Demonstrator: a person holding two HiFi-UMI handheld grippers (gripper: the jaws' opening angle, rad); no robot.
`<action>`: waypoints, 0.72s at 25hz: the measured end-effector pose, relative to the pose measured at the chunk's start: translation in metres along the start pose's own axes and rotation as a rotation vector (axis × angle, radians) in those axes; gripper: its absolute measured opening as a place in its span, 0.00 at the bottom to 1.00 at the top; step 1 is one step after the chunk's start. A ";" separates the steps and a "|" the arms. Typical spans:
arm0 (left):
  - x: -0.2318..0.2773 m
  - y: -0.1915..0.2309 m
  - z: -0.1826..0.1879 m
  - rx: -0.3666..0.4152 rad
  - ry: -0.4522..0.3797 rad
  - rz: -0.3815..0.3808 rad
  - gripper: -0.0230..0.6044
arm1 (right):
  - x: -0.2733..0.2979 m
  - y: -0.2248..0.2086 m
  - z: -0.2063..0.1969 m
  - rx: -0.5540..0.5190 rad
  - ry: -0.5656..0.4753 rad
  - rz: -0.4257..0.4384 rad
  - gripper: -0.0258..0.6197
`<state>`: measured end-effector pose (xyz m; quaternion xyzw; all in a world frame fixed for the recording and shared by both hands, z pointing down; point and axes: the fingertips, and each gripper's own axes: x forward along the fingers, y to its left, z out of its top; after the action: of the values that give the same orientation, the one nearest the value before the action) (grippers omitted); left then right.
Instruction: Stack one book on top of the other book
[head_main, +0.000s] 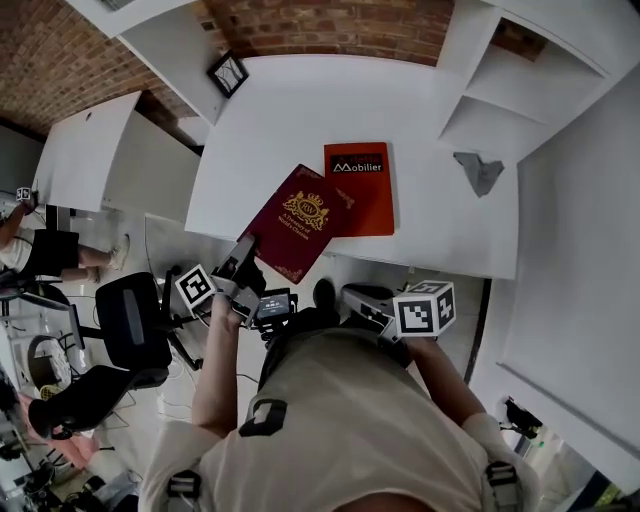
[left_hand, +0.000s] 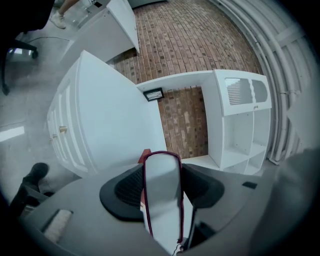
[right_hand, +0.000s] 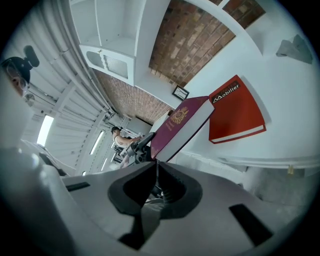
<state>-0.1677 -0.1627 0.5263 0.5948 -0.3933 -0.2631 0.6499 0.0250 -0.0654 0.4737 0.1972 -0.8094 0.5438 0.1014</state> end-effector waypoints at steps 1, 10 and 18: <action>0.001 -0.001 -0.001 0.001 0.013 -0.006 0.38 | 0.004 0.001 -0.001 -0.003 0.010 0.003 0.06; 0.038 0.013 0.018 -0.029 0.065 -0.050 0.38 | 0.011 0.001 0.026 -0.078 -0.016 -0.140 0.06; 0.069 0.020 0.041 0.008 0.140 -0.059 0.38 | 0.025 0.005 0.050 -0.125 -0.047 -0.268 0.06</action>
<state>-0.1661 -0.2392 0.5591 0.6255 -0.3301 -0.2383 0.6656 0.0026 -0.1147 0.4601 0.3095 -0.8103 0.4691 0.1662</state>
